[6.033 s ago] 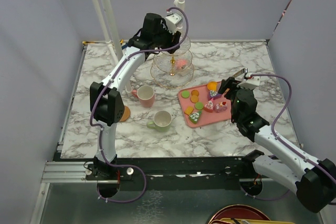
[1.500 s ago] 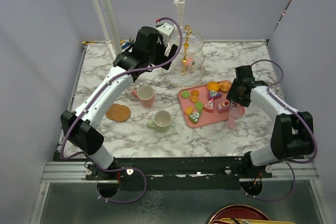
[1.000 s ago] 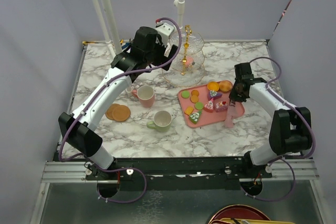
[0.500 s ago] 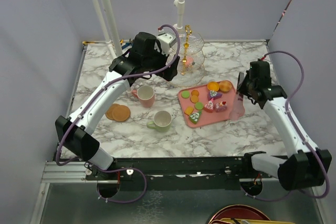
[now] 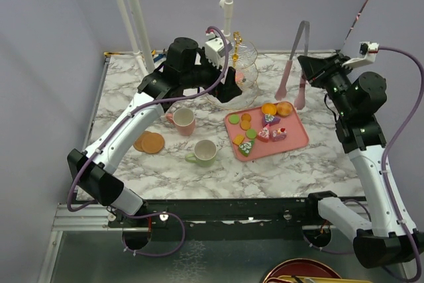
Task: Serve the afternoon tea
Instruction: Pick up the clamp from the center of the board.
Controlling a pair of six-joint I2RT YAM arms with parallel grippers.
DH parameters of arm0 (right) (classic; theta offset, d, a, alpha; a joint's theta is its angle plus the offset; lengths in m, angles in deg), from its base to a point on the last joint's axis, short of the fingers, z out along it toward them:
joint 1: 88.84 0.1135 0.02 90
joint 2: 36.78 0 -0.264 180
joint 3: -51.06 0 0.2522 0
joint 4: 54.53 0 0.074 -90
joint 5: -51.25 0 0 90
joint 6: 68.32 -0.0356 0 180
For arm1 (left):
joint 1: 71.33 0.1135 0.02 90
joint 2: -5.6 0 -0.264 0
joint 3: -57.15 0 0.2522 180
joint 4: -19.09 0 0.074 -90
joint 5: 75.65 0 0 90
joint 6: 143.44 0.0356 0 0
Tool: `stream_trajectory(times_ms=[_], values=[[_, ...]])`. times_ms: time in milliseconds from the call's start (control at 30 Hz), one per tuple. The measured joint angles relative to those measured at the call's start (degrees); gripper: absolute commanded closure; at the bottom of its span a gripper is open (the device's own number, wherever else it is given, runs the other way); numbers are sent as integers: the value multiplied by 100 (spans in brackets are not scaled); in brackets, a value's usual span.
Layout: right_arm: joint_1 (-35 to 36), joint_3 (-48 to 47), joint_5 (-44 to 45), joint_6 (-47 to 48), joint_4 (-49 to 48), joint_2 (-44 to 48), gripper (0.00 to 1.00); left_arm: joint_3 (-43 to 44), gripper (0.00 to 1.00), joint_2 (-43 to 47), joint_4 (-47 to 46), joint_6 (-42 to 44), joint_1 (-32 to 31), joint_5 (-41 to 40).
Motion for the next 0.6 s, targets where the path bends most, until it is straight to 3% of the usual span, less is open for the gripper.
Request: stream_trajectory(times_ms=[367, 500, 600], values=[[739, -691, -313, -658, -1329, -804, 89, 1104, 1, -476, -732, -24, -601, -234], [966, -723, -269, -667, -1460, -955, 89, 1145, 1, -688, -815, -7, -726, -297], [1023, -723, -247, -708, -1510, -992, 89, 988, 7, -732, -826, 42, -813, -363]])
